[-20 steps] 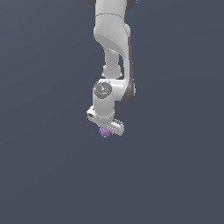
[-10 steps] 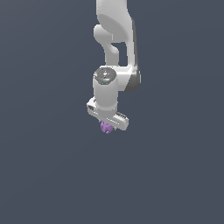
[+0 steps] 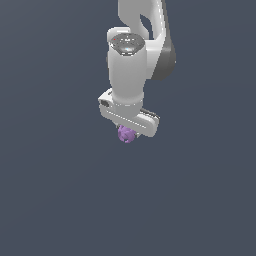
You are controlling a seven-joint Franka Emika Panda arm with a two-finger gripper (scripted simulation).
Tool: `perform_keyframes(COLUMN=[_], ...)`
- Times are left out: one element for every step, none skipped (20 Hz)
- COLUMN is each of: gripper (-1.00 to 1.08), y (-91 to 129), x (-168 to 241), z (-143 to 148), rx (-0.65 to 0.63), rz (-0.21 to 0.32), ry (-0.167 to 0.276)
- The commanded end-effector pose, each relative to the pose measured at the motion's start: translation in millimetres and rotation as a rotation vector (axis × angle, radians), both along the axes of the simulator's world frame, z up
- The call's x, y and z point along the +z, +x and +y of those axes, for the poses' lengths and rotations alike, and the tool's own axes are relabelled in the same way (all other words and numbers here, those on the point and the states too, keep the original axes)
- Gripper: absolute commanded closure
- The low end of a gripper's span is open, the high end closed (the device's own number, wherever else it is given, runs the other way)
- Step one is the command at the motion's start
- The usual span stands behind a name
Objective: Pick up the object and move it to a goal position.
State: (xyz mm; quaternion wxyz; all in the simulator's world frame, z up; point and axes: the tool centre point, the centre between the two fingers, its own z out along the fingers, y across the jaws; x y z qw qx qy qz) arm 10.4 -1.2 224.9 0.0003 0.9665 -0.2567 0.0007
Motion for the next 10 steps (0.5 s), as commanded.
perform_keyframes(gripper=[1.08,1.08,1.08,1.08,1.08,1.08,1.08,1.08,1.08,1.08], y=[4,6,8,9,11,13,15,17,19,21], x=[27,38,49,59,69,79,90,100,109,119], z=[5,7,9,11,13,15,17,19,21,22], rx=[0.000,0.000,0.000,0.000,0.000,0.000,0.000,0.000,0.000,0.000], rz=[0.001,0.001,0.001,0.001,0.001,0.001,0.001,0.001,0.001,0.001], ry=[0.000,0.000,0.000,0.000,0.000,0.000,0.000,0.000,0.000,0.000])
